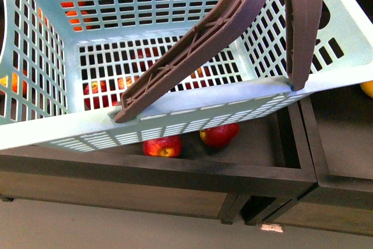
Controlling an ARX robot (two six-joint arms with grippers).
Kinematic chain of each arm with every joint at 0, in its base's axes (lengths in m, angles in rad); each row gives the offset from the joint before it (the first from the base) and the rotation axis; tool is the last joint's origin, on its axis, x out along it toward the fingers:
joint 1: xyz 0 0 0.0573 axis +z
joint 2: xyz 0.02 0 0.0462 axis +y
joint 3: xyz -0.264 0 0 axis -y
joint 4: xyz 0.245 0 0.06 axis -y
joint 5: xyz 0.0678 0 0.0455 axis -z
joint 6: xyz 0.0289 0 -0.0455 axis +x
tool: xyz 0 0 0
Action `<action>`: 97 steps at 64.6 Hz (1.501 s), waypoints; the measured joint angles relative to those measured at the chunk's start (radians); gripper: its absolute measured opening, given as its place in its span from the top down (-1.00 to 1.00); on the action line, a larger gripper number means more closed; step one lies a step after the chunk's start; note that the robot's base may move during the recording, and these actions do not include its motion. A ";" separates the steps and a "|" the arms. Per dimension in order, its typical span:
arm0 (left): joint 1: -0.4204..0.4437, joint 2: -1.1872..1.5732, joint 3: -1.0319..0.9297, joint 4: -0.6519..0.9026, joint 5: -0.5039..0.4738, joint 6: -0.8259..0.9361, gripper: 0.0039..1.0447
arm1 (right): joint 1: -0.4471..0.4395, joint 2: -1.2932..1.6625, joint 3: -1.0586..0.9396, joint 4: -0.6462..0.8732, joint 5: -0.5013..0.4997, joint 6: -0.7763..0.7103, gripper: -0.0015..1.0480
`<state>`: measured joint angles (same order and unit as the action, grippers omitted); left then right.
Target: Pick mango and avocado into basket
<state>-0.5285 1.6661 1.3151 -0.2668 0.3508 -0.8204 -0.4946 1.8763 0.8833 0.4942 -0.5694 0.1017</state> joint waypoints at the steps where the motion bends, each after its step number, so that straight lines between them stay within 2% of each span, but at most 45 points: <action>1: 0.000 0.000 0.000 0.000 0.000 0.000 0.75 | 0.007 -0.031 -0.022 0.000 -0.006 0.006 -0.15; 13: 0.000 0.000 0.000 0.000 0.000 0.000 0.75 | 0.103 -0.292 -0.165 0.001 -0.025 0.045 -0.15; 29: 0.000 0.000 0.000 0.000 -0.001 0.000 0.75 | 0.314 -0.568 -0.247 0.000 0.004 0.114 -0.15; 48: 0.000 0.000 0.000 0.000 -0.002 0.000 0.75 | 0.547 -0.613 -0.287 0.038 0.081 0.154 -0.15; 59: 0.000 0.000 0.000 0.000 0.000 0.000 0.75 | 0.669 -0.537 -0.283 0.065 0.132 0.144 -0.15; 88: 0.000 0.000 0.000 0.000 0.000 0.000 0.75 | 0.775 -0.318 -0.181 0.110 0.204 0.118 -0.14; 97: 0.000 0.000 0.000 0.000 0.000 0.000 0.75 | 0.784 -0.306 -0.163 0.109 0.225 0.116 -0.58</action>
<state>-0.5285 1.6661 1.3151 -0.2668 0.3504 -0.8204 0.2897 1.5707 0.7200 0.6037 -0.3443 0.2172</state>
